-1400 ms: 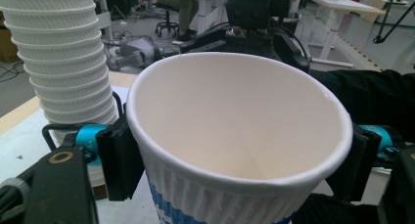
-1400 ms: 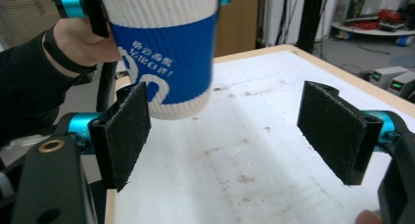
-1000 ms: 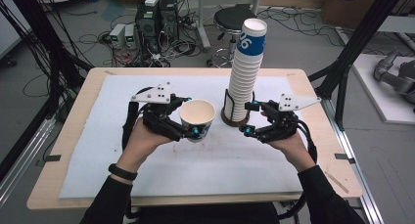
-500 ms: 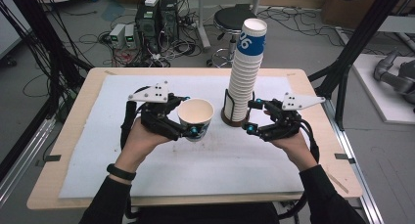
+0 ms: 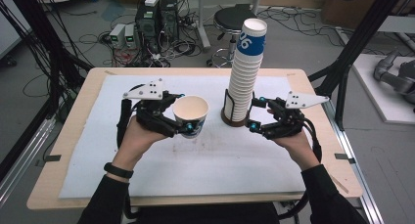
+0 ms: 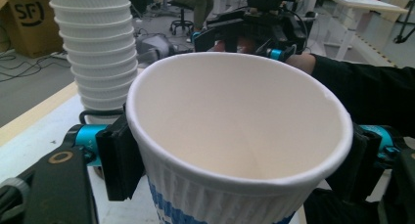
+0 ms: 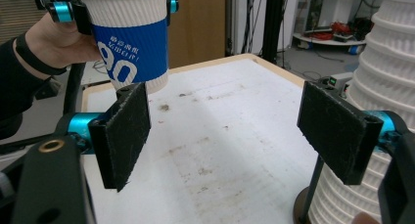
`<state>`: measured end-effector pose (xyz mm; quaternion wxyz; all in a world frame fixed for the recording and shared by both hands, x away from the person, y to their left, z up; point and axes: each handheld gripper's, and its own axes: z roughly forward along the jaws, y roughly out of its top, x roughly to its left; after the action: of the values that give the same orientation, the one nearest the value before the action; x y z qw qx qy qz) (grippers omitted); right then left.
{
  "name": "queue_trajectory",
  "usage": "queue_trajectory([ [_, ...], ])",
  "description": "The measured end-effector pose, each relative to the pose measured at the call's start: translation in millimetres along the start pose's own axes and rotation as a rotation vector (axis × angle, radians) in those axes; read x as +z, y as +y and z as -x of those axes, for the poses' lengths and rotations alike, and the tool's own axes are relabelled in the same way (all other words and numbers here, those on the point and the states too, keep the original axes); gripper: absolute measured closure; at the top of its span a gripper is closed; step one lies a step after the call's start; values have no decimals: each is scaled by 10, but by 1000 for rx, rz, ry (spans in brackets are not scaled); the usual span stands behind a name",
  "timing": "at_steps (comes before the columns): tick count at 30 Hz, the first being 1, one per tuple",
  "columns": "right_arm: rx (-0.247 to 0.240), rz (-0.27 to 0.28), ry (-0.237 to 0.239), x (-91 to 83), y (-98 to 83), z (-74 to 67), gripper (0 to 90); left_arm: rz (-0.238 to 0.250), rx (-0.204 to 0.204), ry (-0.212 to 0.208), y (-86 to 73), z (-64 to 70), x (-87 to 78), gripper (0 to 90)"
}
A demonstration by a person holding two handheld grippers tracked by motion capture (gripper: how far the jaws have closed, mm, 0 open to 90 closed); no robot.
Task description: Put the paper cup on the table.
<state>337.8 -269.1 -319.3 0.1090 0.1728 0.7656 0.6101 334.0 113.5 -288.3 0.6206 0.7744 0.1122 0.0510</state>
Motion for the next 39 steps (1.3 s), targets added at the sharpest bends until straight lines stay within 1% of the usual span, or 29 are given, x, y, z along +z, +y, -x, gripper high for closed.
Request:
queue_trajectory([
  [2,-6,5,0,1,0,9,203,-3,1,9,-8,-18,-24,227],
  [4,-11,6,-9,4,0,9,203,-10,9,27,-17,-36,-48,227],
  [6,-12,1,-16,6,-2,6,203,-12,1,36,-29,-57,-72,227],
  [8,-13,1,-24,5,-2,10,203,-17,10,56,-41,-70,-96,227],
  [12,-21,7,-36,4,0,8,203,-11,1,70,-56,-103,-141,227],
  [13,-24,8,-37,8,0,8,203,-14,6,73,-58,-112,-152,227],
  [15,-30,13,-38,17,-3,10,203,-13,4,83,-66,-124,-166,227],
  [17,-30,14,-37,24,-8,8,203,-18,8,96,-77,-147,-186,227],
  [19,-33,15,-47,29,-9,5,204,-16,0,107,-91,-169,-206,227],
  [20,-33,14,-47,29,-9,7,204,-23,6,113,-96,-184,-223,227],
  [23,-36,18,-53,22,-10,12,203,-22,-1,138,-117,-224,-252,227],
  [24,-28,17,-55,19,-10,10,204,-26,2,145,-122,-243,-263,227],
  [26,-25,18,-55,18,-11,15,204,-26,-8,153,-137,-277,-280,227],
  [32,-30,15,-32,35,-14,11,203,-31,-15,203,-177,-371,-327,227],
  [35,-30,17,-34,39,-14,6,203,-31,-24,219,-201,-426,-338,227],
  [38,-30,18,-36,39,-15,9,203,-27,-33,226,-226,-482,-334,227],
  [39,-31,18,-39,40,-15,10,203,-31,-35,222,-233,-502,-332,228],
])
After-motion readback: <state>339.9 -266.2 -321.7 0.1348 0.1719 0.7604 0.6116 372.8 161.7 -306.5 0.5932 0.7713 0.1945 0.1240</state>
